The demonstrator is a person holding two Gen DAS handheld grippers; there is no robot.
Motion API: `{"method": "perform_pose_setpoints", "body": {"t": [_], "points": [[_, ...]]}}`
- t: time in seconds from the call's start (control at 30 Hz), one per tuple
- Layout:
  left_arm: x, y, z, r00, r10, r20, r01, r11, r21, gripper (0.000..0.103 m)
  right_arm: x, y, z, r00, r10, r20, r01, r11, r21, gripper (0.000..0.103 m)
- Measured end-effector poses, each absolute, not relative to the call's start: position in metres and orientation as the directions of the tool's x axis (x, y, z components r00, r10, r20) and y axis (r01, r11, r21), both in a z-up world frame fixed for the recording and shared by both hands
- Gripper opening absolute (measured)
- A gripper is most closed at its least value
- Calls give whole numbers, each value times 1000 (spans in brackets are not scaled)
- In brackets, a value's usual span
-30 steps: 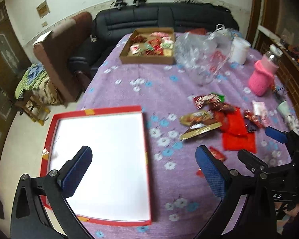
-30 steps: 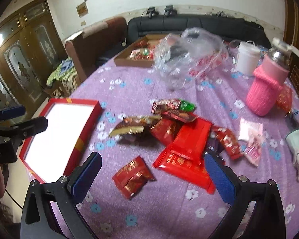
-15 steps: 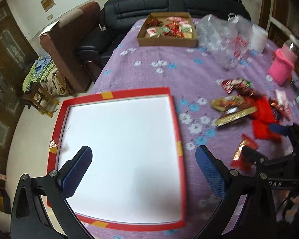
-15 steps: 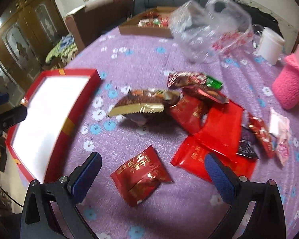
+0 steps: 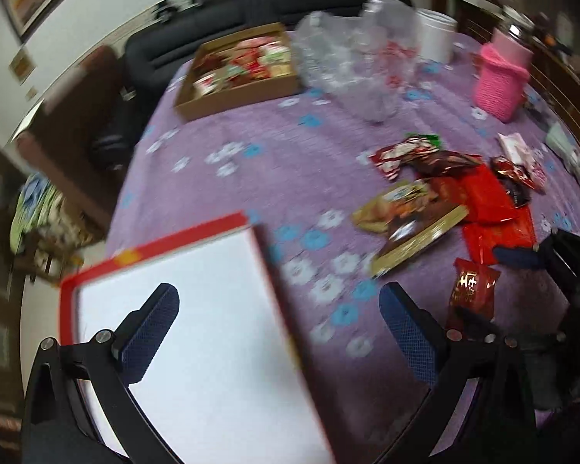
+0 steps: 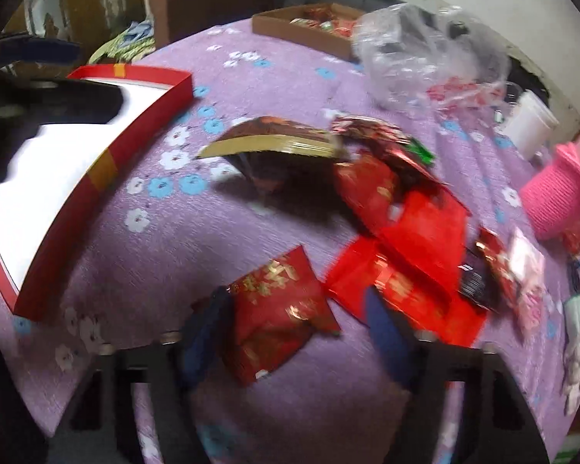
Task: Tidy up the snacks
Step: 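Grasp the gold-brown pie packet with left while right grasps a red packet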
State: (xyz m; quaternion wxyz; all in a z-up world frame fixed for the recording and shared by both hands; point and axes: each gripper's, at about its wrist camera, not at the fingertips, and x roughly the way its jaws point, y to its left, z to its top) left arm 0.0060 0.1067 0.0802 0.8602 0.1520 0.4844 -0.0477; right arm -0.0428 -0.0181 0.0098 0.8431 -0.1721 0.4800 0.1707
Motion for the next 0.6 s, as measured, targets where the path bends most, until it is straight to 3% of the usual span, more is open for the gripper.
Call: {"method": "perform_pose_setpoints", "body": {"t": [0.1, 0.23, 0.6], "points": [[18, 82, 75, 547, 43, -836, 296, 924, 241, 103, -47, -34, 10, 475, 108, -873, -417, 901, -115, 51], [28, 51, 64, 556, 17, -831, 376, 886, 270, 103, -55, -83, 8, 436, 144, -888, -292, 956, 11, 51], [41, 13, 37, 542, -3, -840, 447, 848, 286, 103, -88, -116, 12, 438, 115, -892, -197, 980, 29, 51]]}}
